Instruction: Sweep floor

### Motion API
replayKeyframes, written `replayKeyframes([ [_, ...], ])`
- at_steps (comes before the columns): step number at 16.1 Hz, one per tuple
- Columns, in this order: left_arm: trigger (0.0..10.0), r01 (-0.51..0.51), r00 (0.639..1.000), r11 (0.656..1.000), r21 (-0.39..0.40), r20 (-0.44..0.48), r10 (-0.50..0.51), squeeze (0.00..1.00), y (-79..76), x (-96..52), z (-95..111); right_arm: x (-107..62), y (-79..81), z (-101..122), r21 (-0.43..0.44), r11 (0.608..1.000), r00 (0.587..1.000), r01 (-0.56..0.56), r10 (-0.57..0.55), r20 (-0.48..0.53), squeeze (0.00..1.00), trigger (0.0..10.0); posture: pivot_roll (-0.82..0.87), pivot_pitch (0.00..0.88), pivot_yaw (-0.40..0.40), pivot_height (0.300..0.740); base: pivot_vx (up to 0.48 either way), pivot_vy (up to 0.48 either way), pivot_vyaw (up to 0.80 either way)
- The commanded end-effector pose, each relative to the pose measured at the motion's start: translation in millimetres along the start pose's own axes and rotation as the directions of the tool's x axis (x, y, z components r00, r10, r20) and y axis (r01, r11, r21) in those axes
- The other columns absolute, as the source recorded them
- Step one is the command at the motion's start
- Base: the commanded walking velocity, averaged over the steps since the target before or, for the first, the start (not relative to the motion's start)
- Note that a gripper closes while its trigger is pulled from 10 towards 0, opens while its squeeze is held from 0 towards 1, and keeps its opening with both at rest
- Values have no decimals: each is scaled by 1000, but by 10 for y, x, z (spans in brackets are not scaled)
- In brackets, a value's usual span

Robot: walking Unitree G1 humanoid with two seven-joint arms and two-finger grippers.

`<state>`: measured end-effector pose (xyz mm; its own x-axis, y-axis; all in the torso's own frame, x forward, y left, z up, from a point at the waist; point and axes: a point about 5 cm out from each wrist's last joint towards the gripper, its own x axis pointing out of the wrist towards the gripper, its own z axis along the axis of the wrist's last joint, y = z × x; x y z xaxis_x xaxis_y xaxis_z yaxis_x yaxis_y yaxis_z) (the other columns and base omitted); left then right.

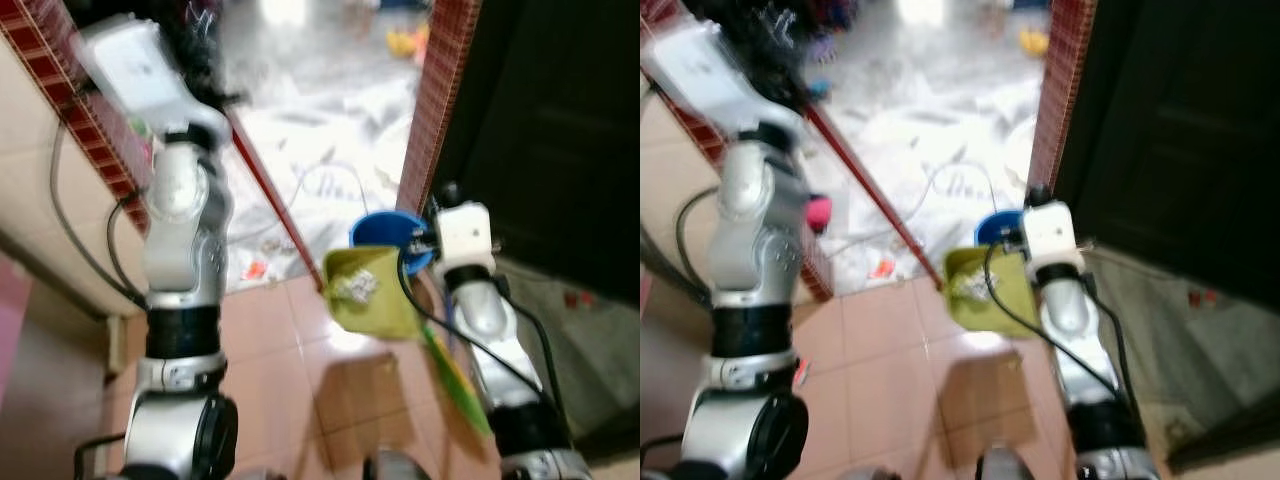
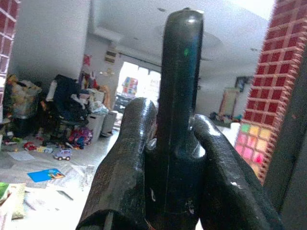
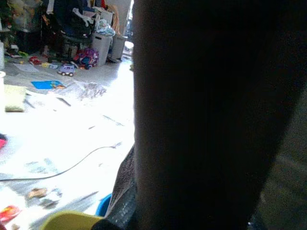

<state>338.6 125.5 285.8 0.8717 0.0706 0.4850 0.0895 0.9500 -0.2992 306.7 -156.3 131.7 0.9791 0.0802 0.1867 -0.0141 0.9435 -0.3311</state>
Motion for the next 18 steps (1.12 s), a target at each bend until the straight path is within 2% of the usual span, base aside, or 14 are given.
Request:
replayKeyframes([
  [1, 10000, -18, 995, 1000, -15, 102, 20, 0, 11, 61, 193, 77, 62, 217, -8, 1000, 995, -24, 25, 100, 0, 10000, -66, 0, 55, 740, 480, 0, 0],
  [5, 10000, -24, 995, 1000, 5, 101, 24, 0, -24, 72, 140, 71, 69, 213, -6, 1000, 994, -30, 30, 101, 0, 10000, -68, 0, 58, 740, 480, 0, 0],
  [18, 10000, -78, 989, 995, 69, 131, 68, 0, -1, 166, 97, 91, 133, 235, 2, 999, 993, -40, 40, 108, 0, 10000, -71, 0, 66, 740, 480, 0, 0],
])
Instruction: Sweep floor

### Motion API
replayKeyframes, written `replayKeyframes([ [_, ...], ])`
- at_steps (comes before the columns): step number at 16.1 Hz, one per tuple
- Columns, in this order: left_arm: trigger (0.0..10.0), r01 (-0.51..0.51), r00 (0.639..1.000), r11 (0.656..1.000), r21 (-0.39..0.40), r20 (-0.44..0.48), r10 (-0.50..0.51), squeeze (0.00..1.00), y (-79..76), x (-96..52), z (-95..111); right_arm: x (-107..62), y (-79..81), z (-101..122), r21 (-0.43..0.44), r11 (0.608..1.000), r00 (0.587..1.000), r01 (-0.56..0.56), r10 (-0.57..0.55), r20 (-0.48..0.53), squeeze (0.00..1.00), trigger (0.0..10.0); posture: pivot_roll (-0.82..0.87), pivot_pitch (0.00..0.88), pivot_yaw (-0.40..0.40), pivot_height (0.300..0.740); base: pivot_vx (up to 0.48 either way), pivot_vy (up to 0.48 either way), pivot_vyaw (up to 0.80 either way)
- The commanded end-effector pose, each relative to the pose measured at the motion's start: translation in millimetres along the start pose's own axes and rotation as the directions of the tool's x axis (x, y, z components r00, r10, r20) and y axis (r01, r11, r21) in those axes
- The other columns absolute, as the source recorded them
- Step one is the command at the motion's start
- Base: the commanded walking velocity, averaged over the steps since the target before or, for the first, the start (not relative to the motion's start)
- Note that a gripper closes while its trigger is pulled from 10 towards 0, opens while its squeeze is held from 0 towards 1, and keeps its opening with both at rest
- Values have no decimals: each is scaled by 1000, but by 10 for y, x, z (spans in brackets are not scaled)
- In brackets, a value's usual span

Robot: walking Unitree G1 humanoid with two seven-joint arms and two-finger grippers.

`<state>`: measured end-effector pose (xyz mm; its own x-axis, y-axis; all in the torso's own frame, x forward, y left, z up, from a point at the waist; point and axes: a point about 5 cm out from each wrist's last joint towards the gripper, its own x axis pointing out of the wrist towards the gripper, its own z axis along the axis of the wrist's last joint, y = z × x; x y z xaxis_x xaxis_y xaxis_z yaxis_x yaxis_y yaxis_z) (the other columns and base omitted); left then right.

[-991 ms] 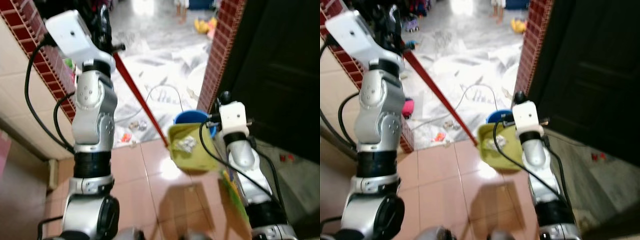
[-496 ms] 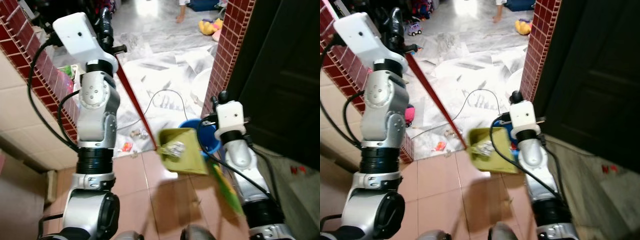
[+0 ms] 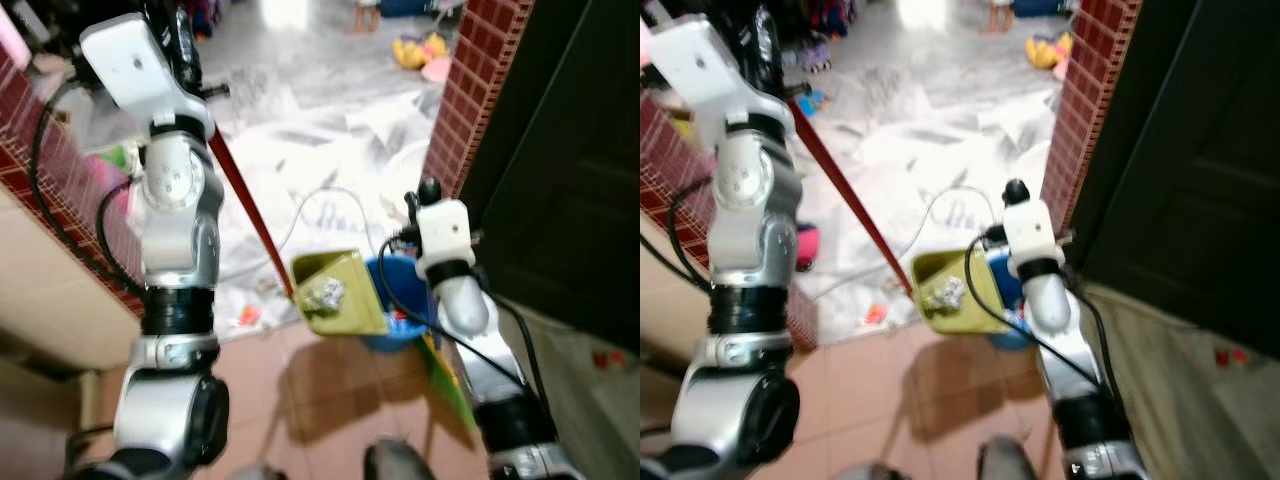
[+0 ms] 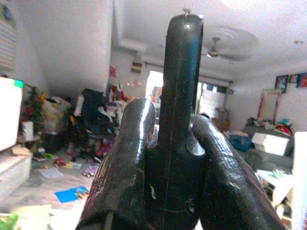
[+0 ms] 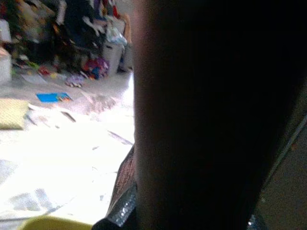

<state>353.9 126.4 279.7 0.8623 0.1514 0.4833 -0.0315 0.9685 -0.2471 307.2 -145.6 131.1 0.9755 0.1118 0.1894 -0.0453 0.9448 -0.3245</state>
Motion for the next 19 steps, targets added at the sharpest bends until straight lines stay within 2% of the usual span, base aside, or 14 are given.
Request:
replayKeyframes([
  [1, 10000, -2, 995, 999, -35, 99, 5, 0, -31, 59, 202, 84, 42, 205, -9, 1000, 995, -12, 13, 95, 0, 10000, -71, 0, 66, 740, 480, 0, 0],
  [5, 10000, 17, 995, 999, -27, 96, -14, 0, -79, 31, 159, 68, 54, 195, -6, 1000, 996, -19, 19, 91, 0, 10000, -76, 0, 61, 740, 469, 0, 0],
  [8, 10000, 74, 992, 997, 21, 100, -75, 0, -171, -43, 88, 63, 49, 169, -6, 1000, 996, -23, 24, 80, 0, 10000, -75, 0, 54, 740, 0, 0, 0],
  [12, 10000, 151, 984, 988, 46, 84, -154, 0, -303, -163, -35, 62, 70, 167, -4, 1000, 996, -29, 29, 79, 0, 10000, -80, 0, 63, 740, 0, 0, 0],
  [15, 10000, 239, 967, 969, 60, 81, -243, 0, -471, -243, -101, 100, 79, 203, -4, 1000, 995, -31, 31, 93, 0, 10000, -85, 0, 70, 740, 0, 0, 0],
  [16, 10000, 308, 945, 949, 72, 97, -314, 0, -613, -308, -114, 114, 70, 205, -4, 1000, 995, -30, 30, 94, 0, 10000, -88, 0, 69, 740, 0, 0, 0],
  [18, 10000, 378, 917, 922, 83, 103, -385, 0, -749, -391, -144, 115, 74, 205, -4, 1000, 995, -30, 30, 94, 0, 10000, -90, 0, 70, 740, 0, 0, 0],
  [19, 10000, 494, 861, 866, 84, 91, -500, 0, -939, -518, -210, 113, 78, 209, -4, 1000, 995, -31, 31, 96, 0, 10000, -93, 0, 71, 740, 0, 0, 0],
])
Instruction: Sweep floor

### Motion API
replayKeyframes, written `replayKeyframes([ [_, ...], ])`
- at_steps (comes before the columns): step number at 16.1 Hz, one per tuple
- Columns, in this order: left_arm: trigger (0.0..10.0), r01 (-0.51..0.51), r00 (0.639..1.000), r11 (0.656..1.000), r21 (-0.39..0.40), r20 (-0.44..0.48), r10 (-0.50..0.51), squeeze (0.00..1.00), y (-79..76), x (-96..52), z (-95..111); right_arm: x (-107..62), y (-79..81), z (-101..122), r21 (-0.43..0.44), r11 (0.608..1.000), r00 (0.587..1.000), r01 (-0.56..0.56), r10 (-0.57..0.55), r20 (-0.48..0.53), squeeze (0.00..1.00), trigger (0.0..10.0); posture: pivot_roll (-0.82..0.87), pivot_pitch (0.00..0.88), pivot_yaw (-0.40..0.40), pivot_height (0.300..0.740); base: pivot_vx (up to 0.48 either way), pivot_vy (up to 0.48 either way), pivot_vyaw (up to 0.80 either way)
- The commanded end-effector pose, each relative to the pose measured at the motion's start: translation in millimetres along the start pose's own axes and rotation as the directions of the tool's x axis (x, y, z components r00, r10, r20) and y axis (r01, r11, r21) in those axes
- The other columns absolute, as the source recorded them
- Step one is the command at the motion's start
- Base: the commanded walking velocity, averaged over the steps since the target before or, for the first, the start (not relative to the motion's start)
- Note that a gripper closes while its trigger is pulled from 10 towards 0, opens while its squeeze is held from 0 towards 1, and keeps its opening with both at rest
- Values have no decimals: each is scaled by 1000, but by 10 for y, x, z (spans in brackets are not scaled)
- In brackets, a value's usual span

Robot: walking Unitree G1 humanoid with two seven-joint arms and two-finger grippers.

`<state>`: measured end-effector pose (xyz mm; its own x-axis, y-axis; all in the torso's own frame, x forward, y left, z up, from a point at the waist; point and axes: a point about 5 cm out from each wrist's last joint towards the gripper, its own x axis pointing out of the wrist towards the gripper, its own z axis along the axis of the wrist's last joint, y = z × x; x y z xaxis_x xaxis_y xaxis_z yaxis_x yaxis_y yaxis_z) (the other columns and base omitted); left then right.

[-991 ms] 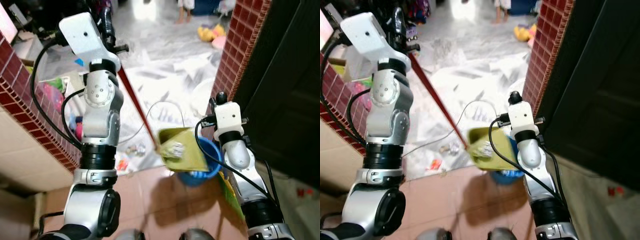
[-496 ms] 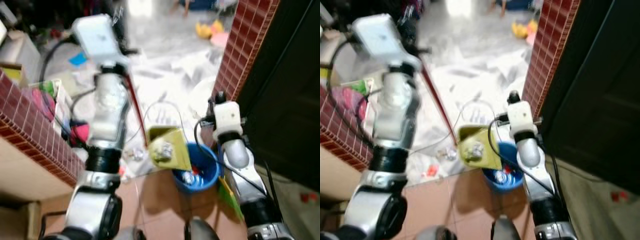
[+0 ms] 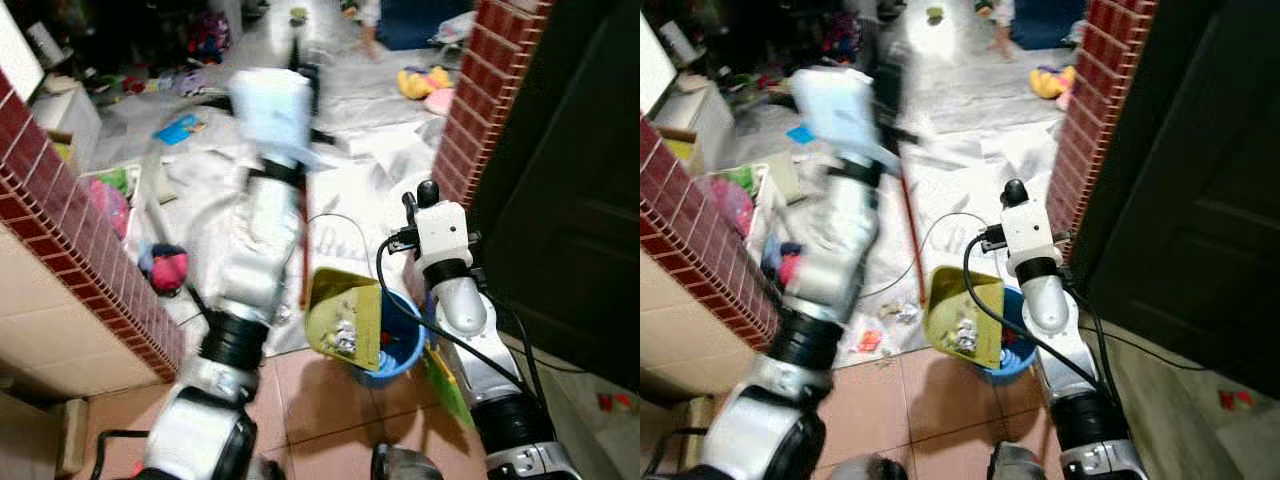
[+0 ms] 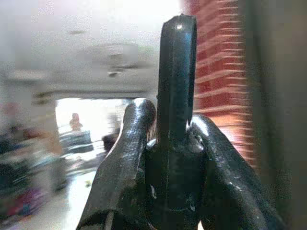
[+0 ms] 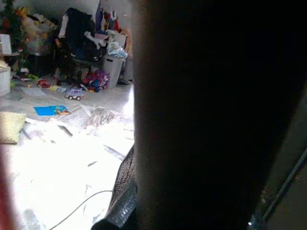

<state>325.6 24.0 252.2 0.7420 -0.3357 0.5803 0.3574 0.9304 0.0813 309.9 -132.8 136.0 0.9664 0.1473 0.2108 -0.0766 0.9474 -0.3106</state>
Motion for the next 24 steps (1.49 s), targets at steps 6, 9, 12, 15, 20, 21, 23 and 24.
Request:
replayKeyframes([
  [6, 10000, 369, 919, 929, 44, 133, -371, 0, -543, -33, 161, 84, -35, 132, -25, 1000, 998, 1, 1, 66, 0, 10000, -98, 0, 70, 740, 0, 0, 0],
  [9, 10000, 488, 833, 858, 159, 210, -512, 0, -669, -59, 294, 88, -39, 134, -26, 1000, 998, 4, -2, 68, 0, 10000, -98, 0, 70, 740, 0, 0, 0],
  [12, 10000, 546, 772, 809, 218, 242, -587, 0, -713, -81, 388, 89, -41, 137, -26, 1000, 998, 5, -3, 70, 0, 10000, -95, 0, 68, 740, 0, 0, 0],
  [15, 10000, 628, 725, 754, 193, 207, -657, 0, -778, -97, 394, 93, -35, 140, -27, 1000, 997, 1, 1, 72, 0, 10000, -94, 0, 68, 740, 0, 0, 0],
  [20, 10000, 696, 711, 717, 32, 113, -694, 0, -889, -165, 232, 111, -20, 149, -30, 1000, 997, -4, 6, 76, 0, 10000, -92, 0, 64, 740, 0, 0, 0],
  [21, 10000, 640, 762, 768, 32, 102, -640, 0, -849, -145, 214, 112, -21, 144, -32, 999, 997, -3, 5, 75, 0, 10000, -93, 0, 66, 740, 0, 0, 0],
  [23, 10000, 627, 772, 778, 38, 99, -628, 0, -820, -141, 213, 114, -30, 143, -36, 999, 997, 1, 1, 75, 0, 10000, -94, 0, 68, 740, 0, 0, 0],
  [24, 10000, 613, 787, 790, -3, 94, -610, 0, -780, -121, 216, 112, -40, 134, -41, 999, 997, 6, -3, 73, 0, 10000, -93, 0, 69, 740, 0, 0, 0],
])
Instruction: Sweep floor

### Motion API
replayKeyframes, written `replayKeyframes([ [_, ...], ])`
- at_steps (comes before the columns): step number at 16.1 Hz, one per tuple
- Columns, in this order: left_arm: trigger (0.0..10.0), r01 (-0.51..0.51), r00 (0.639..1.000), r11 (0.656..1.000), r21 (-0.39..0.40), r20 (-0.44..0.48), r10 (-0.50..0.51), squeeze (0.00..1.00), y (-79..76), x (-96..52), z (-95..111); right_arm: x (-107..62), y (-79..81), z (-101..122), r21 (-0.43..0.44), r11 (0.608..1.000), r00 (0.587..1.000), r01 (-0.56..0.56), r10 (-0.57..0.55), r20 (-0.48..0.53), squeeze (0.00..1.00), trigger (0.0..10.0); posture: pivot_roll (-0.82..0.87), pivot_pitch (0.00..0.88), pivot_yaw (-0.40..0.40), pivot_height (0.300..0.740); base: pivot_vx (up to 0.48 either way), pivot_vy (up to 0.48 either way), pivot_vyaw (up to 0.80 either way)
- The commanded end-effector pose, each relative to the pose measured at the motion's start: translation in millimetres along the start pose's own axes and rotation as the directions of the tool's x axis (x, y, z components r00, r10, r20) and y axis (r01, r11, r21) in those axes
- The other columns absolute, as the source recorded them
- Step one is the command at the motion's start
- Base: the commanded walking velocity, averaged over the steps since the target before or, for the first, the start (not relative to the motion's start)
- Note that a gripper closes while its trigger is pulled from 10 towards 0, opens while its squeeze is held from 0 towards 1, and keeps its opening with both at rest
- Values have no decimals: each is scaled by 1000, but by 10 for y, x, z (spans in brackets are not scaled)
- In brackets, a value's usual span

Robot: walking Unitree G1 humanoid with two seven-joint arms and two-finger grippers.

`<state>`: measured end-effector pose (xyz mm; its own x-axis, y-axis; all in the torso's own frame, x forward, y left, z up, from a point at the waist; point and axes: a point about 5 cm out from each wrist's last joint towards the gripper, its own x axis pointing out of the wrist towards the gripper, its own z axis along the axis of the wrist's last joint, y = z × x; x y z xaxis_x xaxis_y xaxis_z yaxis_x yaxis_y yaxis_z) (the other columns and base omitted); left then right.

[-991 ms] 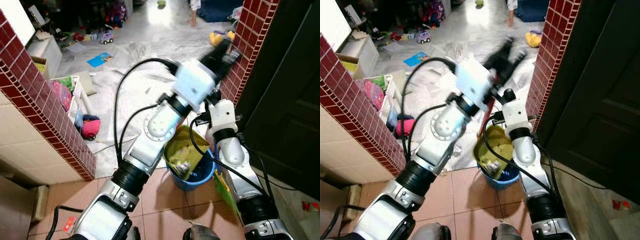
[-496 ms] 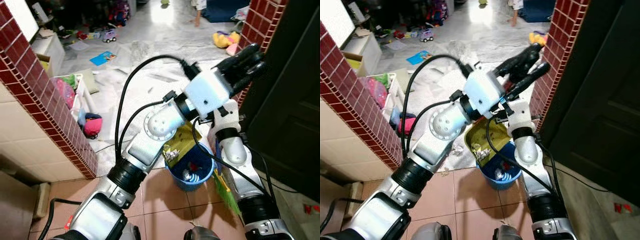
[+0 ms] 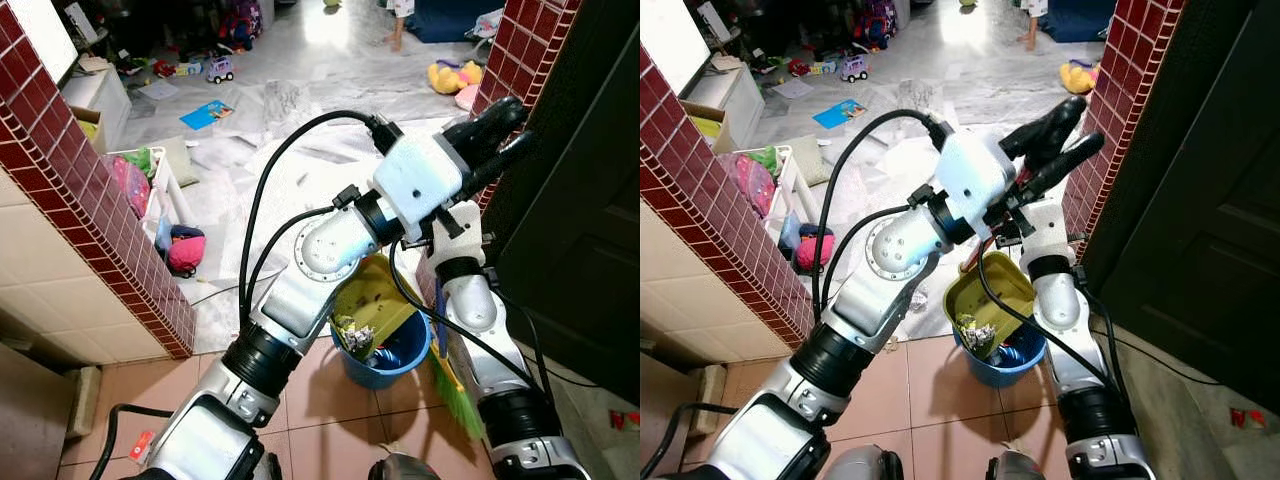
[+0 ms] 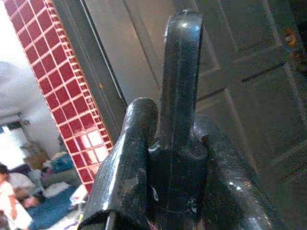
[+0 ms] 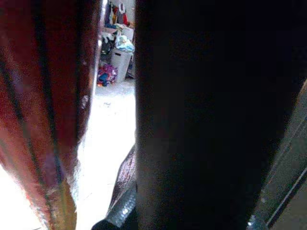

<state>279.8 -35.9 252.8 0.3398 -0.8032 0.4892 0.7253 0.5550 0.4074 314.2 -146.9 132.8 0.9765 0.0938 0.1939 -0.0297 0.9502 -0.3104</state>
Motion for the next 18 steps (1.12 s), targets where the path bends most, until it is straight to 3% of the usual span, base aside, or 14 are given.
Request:
replayKeyframes([
  [1, 10000, 6, 1000, 992, 123, 30, -10, 0, 2, 52, 64, 85, 81, 208, -36, 999, 994, -36, 39, 103, 0, 10000, -92, 0, 68, 740, 0, 0, 0],
  [2, 10000, 22, 999, 995, 96, 28, -25, 0, 10, 54, 72, 75, 78, 185, -45, 998, 995, -32, 36, 96, 0, 10000, -92, 0, 68, 740, 0, 0, 0],
  [3, 10000, 4, 999, 1000, 5, 37, -4, 0, 24, 72, 89, 74, 69, 163, -49, 998, 996, -27, 31, 86, 0, 10000, -93, 0, 67, 740, 0, 0, 0],
  [4, 10000, -12, 998, 995, 104, 66, 5, 0, 42, 77, 136, 75, 56, 160, -61, 998, 996, -17, 22, 86, 0, 10000, -93, 0, 67, 740, 0, 0, 0],
  [5, 10000, -58, 997, 995, -84, 46, 63, 0, 68, 90, 105, 76, 51, 148, -64, 998, 997, -15, 20, 81, 0, 10000, -94, 0, 67, 740, 0, 0, 0],
  [6, 10000, -68, 997, 981, -181, 31, 75, 0, 65, 95, 79, 76, 48, 145, -69, 998, 997, -13, 18, 80, 0, 10000, -94, 0, 67, 740, 0, 0, 0],
  [8, 10000, -63, 997, 995, 73, 60, 59, 0, 47, 96, 112, 39, -46, 61, -104, 994, 998, 13, -7, 55, 0, 10000, -94, 0, 66, 740, 0, 0, 0],
  [9, 10000, -26, 993, 987, 156, 114, 9, 0, 1, 76, 162, -2, -132, 2, -146, 989, 999, 33, -27, 39, 0, 10000, -96, 0, 64, 740, 0, 0, 0],
  [10, 10000, 12, 987, 952, 306, 150, -60, 0, -86, 55, 204, -44, -199, -53, -155, 987, 999, 34, -31, 20, 0, 10000, -96, 0, 64, 740, 0, 0, 0],
  [11, 10000, -10, 984, 967, 253, 175, -35, 0, -100, 43, 212, -84, -250, -102, -169, 985, 999, 37, -37, 4, 0, 10000, -100, 0, 67, 740, 0, 0, 0],
  [13, 10000, -48, 987, 971, 235, 161, 10, 0, -30, 74, 208, -131, -309, -144, -179, 983, 999, 43, -45, -7, 0, 10000, -113, 0, 80, 740, 0, 0, 0],
  [15, 10000, -133, 983, 985, 109, 145, 117, 0, 122, 112, 203, -129, -280, -141, -166, 985, 999, 44, -46, -8, 0, 10000, -118, 0, 84, 740, 0, 0, 0],
  [16, 10000, -198, 970, 975, 97, 159, 181, 0, 243, 121, 268, -129, -242, -135, -155, 987, 999, 33, -34, -7, 0, 10000, -116, 0, 82, 740, 0, 0, 0],
  [18, 10000, -419, 894, 893, 161, 247, 375, 0, 711, 56, 507, -145, -159, -150, -138, 990, 1000, -3, 2, -7, 0, 10000, -101, 0, 71, 740, 0, 0, 0],
])
